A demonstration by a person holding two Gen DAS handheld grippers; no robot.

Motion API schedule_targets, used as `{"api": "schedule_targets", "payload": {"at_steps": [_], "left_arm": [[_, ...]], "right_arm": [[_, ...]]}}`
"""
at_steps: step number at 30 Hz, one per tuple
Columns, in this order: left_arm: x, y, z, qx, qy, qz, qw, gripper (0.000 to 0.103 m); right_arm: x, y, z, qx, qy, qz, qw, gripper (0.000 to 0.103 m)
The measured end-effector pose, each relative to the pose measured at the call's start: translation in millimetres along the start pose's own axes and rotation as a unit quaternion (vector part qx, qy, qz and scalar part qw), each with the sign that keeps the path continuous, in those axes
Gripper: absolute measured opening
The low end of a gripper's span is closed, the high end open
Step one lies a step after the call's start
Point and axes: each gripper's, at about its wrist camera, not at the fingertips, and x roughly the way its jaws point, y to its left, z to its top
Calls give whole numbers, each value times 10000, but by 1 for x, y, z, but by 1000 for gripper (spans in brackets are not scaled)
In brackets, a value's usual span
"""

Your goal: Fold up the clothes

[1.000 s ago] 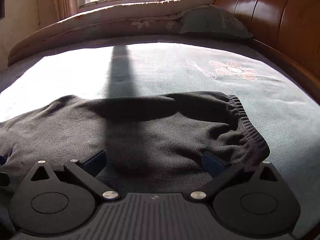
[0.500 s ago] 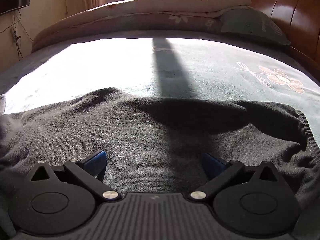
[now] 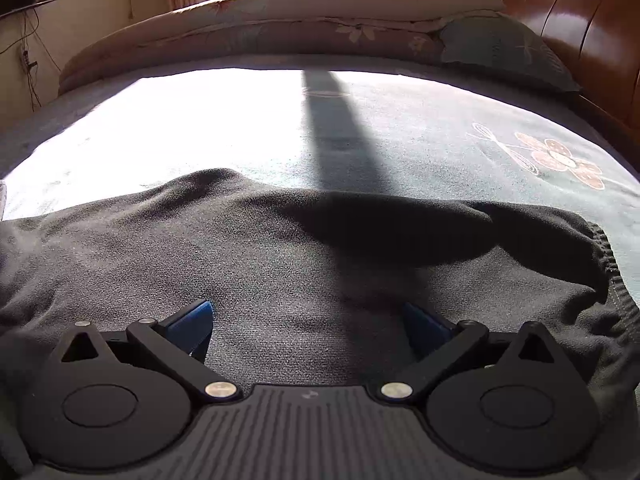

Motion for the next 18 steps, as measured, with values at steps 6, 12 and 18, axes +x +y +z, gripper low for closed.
{"api": "schedule_targets", "payload": {"at_steps": [6,12,18], "left_arm": [[25,42,2,-865,-151,-633,9941,84],[51,48,32,-1010,-297,-873,9906,84],[68,43,54,-898,-478,-855,9911,83]], "right_arm": [[0,1,-1,17,-45,-42,10000,103],[2,2,0,13,-87,-72,9999,103],[3,3,0,14,-113,-95,9999,103]]}}
